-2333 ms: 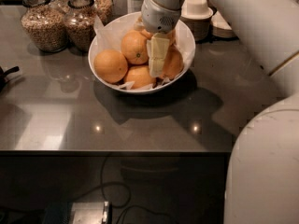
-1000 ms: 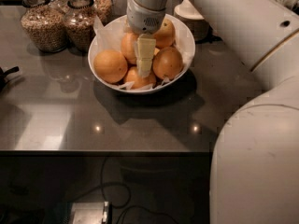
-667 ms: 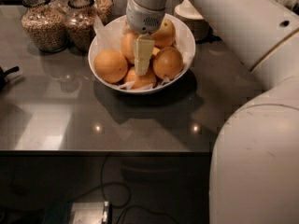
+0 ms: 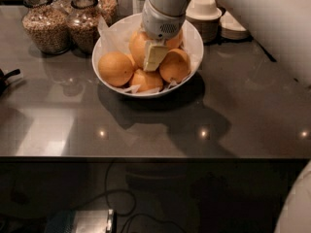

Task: Pick orange from white bowl

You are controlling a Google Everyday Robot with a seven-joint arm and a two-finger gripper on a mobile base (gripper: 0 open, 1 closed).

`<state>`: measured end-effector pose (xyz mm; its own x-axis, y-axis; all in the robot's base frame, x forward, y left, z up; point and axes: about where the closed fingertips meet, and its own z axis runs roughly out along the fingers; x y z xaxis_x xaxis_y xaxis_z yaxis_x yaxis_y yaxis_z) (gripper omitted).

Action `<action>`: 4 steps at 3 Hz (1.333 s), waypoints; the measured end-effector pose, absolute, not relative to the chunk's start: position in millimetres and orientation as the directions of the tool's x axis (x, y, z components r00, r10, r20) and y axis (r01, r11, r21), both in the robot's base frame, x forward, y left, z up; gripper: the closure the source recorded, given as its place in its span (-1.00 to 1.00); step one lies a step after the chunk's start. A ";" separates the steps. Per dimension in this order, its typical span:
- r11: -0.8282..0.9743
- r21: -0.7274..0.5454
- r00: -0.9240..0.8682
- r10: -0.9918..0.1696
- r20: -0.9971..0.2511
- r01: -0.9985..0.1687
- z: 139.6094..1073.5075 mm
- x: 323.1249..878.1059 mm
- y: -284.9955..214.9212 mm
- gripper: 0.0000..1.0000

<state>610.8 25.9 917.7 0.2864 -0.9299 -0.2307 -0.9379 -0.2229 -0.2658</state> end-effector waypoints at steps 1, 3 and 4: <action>-0.228 -0.260 0.289 -0.930 -0.227 -0.938 913.8 608.2 26.2 0.78; -0.257 -0.262 0.330 -0.897 -0.293 -0.930 922.5 592.8 33.5 1.00; -0.285 -0.288 0.387 -0.825 -0.411 -0.914 947.4 560.0 40.6 1.00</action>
Offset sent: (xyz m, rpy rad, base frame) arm -0.0097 0.0004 -0.0102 0.0074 0.0298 0.0251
